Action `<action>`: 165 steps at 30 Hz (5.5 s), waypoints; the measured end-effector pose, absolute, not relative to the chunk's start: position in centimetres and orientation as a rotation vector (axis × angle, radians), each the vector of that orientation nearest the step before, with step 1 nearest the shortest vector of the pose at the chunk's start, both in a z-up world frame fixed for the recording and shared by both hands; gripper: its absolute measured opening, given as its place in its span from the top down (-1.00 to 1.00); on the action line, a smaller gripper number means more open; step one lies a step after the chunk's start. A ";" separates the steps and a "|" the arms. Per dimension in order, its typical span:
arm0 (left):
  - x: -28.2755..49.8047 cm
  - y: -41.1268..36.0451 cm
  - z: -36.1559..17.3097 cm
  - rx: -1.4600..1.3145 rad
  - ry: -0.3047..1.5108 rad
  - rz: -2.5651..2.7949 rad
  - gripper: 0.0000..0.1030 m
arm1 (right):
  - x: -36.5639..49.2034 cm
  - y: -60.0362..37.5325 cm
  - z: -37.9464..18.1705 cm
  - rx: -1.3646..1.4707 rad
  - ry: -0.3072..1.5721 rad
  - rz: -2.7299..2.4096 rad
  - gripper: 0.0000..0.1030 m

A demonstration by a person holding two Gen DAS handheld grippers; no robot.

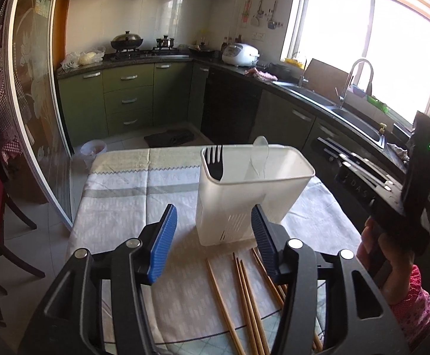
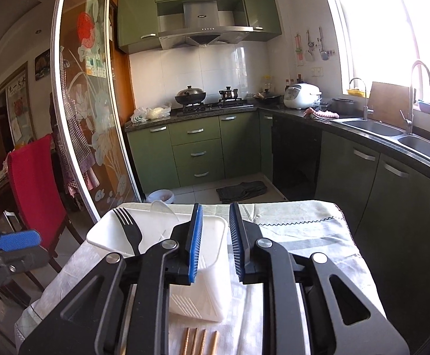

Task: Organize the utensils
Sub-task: 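Grasp a single wooden chopstick with the left gripper and lift it, then grasp a wooden chopstick with the right gripper while the left gripper holds its chopstick, then lower both held chopsticks upright into the white caddy and open both grippers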

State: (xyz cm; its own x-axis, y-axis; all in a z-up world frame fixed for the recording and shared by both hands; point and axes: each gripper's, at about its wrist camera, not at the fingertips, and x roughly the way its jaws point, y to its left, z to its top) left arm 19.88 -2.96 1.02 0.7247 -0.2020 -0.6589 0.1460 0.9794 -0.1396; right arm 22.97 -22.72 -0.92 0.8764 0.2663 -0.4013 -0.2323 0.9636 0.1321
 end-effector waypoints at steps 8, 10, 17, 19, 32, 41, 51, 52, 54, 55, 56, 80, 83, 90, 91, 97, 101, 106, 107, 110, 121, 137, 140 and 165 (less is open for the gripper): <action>21.5 -4.4 -6.9 -0.095 1.151 -0.210 -0.15 | 17.3 -28.1 -3.3 0.129 0.510 0.224 0.46; 21.9 -4.7 -8.6 -0.101 1.217 -0.197 -0.15 | 16.3 -29.2 -4.4 0.138 0.545 0.219 0.46; 22.8 -5.6 -11.0 -0.077 1.303 -0.136 -0.04 | 14.6 -31.0 -6.8 0.133 0.625 0.218 0.33; 23.1 -5.8 -11.4 -0.064 1.305 -0.115 0.11 | 14.5 -31.1 -7.0 0.128 0.637 0.216 0.33; 24.3 -7.3 -12.8 0.018 1.300 -0.033 0.86 | 14.5 -31.4 -6.3 0.115 0.658 0.216 0.23; 23.3 -9.0 -13.0 0.024 1.333 -0.067 0.89 | 15.5 -29.4 -6.4 0.056 0.745 0.250 0.16; 20.7 -4.9 -7.8 0.000 1.149 -0.078 0.90 | 19.7 -26.1 -10.0 0.025 1.021 0.363 0.16; 20.2 -4.7 -6.8 0.004 1.108 -0.072 0.90 | 20.2 -25.7 -10.6 0.034 1.046 0.375 0.25; 18.8 -4.2 -4.8 0.013 1.018 -0.067 0.90 | 21.0 -24.9 -11.5 0.028 1.088 0.386 0.54; 18.2 -4.0 -4.0 0.015 0.979 -0.061 0.90 | 21.2 -24.5 -12.1 0.023 1.101 0.389 0.56; 17.5 -3.7 -3.2 0.013 0.943 -0.056 0.90 | 21.5 -24.0 -12.4 0.019 1.115 0.391 0.60; 9.4 -0.9 0.2 -0.004 0.604 -0.061 0.90 | 23.2 -18.0 -15.8 -0.134 1.175 0.263 0.84; 9.2 -0.7 0.1 -0.010 0.600 -0.058 0.90 | 22.8 -17.9 -15.9 -0.106 1.149 0.257 0.87; 9.1 -0.4 0.2 -0.020 0.601 -0.060 0.90 | 19.9 -19.5 -11.5 -0.021 1.028 0.289 0.87; 9.1 -0.4 0.2 -0.021 0.602 -0.062 0.90 | 19.2 -19.6 -10.4 -0.013 1.000 0.296 0.87; 8.6 -0.3 0.5 -0.021 0.594 -0.065 0.90 | 14.4 -21.6 -5.1 0.022 0.833 0.342 0.87; 8.1 -0.4 0.8 -0.017 0.580 -0.067 0.90 | 11.9 -22.8 -2.8 0.030 0.767 0.371 0.87; 7.6 -0.6 1.3 -0.009 0.564 -0.067 0.90 | 9.7 -23.3 -1.0 0.036 0.715 0.394 0.87; 7.5 -0.7 1.4 -0.008 0.561 -0.068 0.90 | 9.4 -23.3 -0.7 0.034 0.705 0.397 0.87; 7.2 -1.0 1.7 0.001 0.551 -0.068 0.90 | 8.8 -23.3 -0.1 0.029 0.689 0.406 0.87; 7.3 -1.4 2.4 0.009 0.534 -0.087 0.90 | 8.3 -22.8 2.1 0.019 0.642 0.438 0.87; 8.5 -2.7 6.8 0.012 0.437 -0.150 0.90 | 10.6 -22.0 8.0 0.018 0.556 0.482 0.87; 9.2 -3.4 9.2 0.014 0.406 -0.186 0.90 | 11.6 -22.2 10.1 0.029 0.529 0.485 0.87; 24.4 -6.2 9.6 0.029 0.395 -0.133 0.89 | 26.9 -22.1 10.0 0.046 0.534 0.387 0.87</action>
